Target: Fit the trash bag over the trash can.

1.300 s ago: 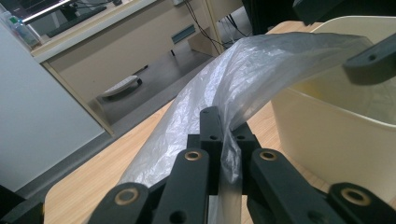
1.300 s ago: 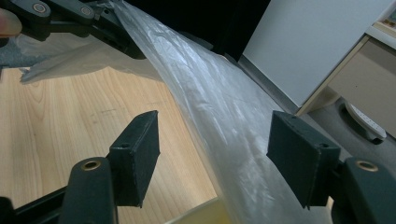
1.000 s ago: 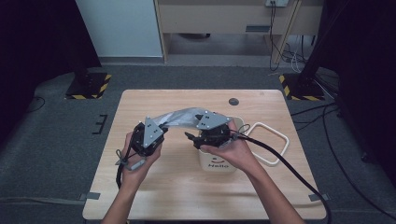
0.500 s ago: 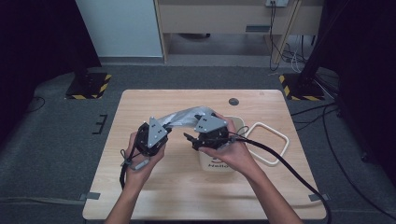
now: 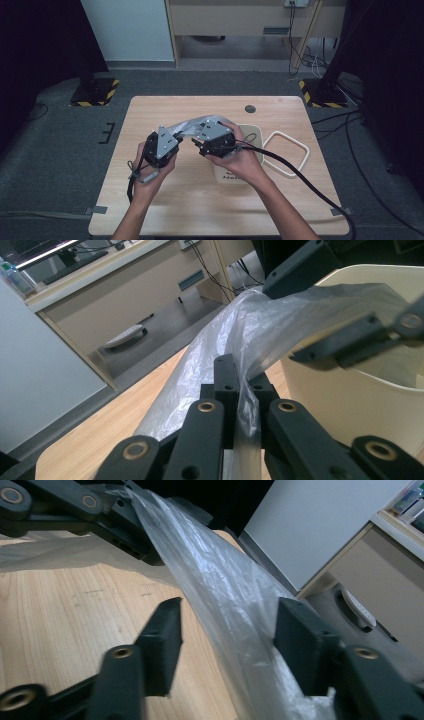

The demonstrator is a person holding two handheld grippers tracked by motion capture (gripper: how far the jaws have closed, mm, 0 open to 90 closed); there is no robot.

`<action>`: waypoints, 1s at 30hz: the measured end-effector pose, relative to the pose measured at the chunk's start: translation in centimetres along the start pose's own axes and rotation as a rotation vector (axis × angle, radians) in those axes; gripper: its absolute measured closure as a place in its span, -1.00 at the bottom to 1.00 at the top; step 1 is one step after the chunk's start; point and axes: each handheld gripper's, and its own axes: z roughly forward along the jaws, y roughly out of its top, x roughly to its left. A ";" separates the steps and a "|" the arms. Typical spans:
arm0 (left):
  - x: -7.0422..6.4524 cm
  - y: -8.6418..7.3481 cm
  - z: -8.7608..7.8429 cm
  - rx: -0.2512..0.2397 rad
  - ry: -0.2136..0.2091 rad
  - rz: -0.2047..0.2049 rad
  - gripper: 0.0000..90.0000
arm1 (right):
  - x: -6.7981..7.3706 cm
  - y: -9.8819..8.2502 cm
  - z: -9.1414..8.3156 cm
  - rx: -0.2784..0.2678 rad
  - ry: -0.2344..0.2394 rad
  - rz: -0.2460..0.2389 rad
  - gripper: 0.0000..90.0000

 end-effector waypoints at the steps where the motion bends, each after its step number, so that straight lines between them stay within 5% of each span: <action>1: 0.0 0.0 0.0 0.000 0.001 0.000 0.95 | 0.0 0.0 0.0 0.000 -0.001 0.000 0.24; 8: -0.5 0.0 -0.1 -0.012 0.015 -0.008 0.73 | -0.3 0.0 -0.4 0.015 0.015 -0.009 0.86; 16: -1.4 0.2 -0.7 -0.061 0.042 -0.037 0.25 | -1.0 -0.4 -0.2 0.044 0.001 0.032 0.94; 30: -2.4 0.3 -1.4 -0.105 -0.002 -0.029 0.14 | -2.8 -0.8 0.5 0.066 -0.005 0.110 0.97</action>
